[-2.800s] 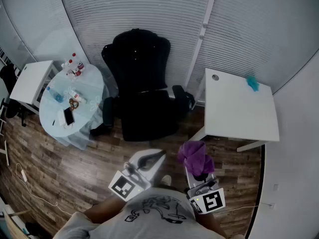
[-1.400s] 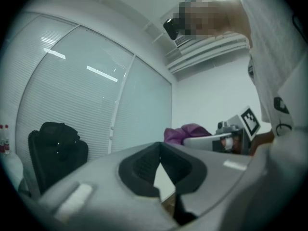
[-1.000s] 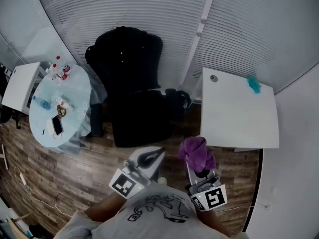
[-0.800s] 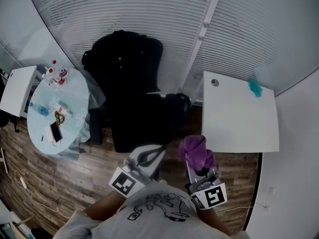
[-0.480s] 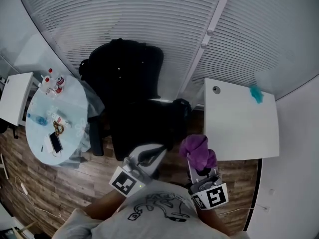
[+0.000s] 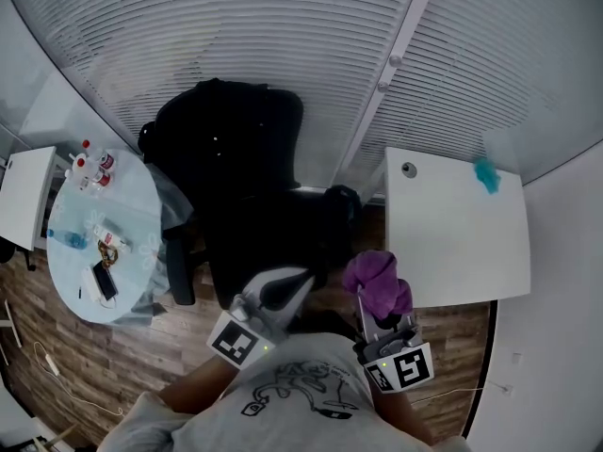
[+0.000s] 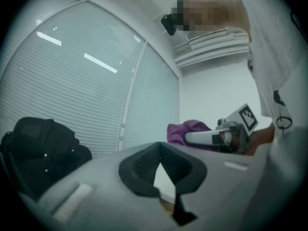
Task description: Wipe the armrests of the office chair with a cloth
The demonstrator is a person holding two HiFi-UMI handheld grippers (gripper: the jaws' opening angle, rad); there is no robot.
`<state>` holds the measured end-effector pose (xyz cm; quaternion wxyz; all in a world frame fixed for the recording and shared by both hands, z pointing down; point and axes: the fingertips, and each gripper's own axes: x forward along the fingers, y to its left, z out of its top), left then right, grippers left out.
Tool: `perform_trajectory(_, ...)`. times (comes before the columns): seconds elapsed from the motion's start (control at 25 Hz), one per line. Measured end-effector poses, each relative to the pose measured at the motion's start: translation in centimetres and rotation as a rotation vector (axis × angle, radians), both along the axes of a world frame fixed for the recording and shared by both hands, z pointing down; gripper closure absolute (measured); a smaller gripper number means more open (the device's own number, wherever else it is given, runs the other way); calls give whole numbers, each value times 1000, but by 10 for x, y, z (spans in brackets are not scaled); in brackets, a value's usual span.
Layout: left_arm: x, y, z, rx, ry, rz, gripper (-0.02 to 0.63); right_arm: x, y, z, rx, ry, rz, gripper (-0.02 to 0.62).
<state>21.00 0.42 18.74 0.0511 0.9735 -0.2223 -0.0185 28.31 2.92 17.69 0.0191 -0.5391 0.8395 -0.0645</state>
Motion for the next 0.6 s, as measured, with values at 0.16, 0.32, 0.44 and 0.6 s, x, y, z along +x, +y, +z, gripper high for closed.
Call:
perform_trajectory(0.16,11,-7,8,-8,-17,0,603,8,-7,8,-18,25,-6,552)
perform_trajectory(0.32,19,-9,8,-12,-19,-2,603,17,-12,14,-38,41,-14,552)
perform_trajectory(0.44,22,-13,20,-38,-40,-10,603,20,-16,24,-58,62,-24,552)
perform_trajectory(0.6,29,-21,40,-54,-51,-13,603,26,-21,40,-85,91,-27,552)
